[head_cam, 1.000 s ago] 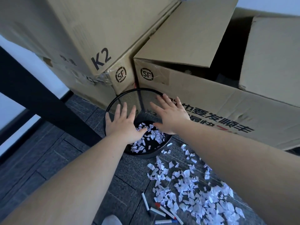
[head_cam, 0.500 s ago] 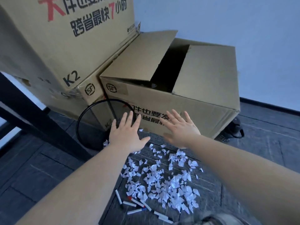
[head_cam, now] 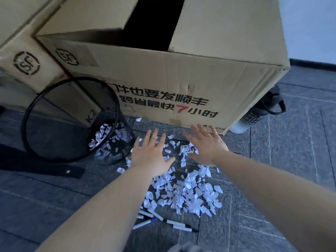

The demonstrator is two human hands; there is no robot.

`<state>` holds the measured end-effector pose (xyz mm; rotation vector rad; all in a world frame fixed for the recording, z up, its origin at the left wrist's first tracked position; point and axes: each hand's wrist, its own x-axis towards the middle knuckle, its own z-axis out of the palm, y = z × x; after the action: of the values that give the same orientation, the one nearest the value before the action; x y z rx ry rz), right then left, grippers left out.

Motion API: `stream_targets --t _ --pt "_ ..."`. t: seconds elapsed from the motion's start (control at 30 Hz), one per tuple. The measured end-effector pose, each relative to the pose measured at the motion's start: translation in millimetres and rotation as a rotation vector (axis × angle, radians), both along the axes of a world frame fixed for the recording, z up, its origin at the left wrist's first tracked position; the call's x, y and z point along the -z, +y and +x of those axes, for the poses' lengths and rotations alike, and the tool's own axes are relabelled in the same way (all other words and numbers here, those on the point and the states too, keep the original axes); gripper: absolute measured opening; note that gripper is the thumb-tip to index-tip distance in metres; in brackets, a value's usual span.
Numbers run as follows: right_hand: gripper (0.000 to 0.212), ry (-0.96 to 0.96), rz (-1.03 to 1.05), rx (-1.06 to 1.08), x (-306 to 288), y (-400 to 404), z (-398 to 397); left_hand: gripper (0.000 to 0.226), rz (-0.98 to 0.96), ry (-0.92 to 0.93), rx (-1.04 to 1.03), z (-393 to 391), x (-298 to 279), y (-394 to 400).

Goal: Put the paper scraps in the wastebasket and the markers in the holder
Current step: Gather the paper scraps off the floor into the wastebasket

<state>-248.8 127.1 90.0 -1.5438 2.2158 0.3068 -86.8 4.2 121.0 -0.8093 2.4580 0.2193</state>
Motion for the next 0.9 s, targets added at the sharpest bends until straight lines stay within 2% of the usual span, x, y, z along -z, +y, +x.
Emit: stream_targets --t 0.23,0.5,0.77,0.9 --pt "0.073 -0.059 0.002 0.036 68 -57 -1 0.085 0.015 -0.015 -0.095 -14 78 -61" --pt "0.07 -0.128 -0.028 0.032 127 -90 14 0.076 0.079 0.098 -0.203 -28 133 -99" --pt "0.078 -0.128 -0.025 0.108 151 -87 19 0.092 0.119 0.018 -0.081 -13 162 -86" --pt "0.082 -0.148 0.027 0.079 158 -58 12 0.099 0.227 -0.011 -0.065 6 177 -72"
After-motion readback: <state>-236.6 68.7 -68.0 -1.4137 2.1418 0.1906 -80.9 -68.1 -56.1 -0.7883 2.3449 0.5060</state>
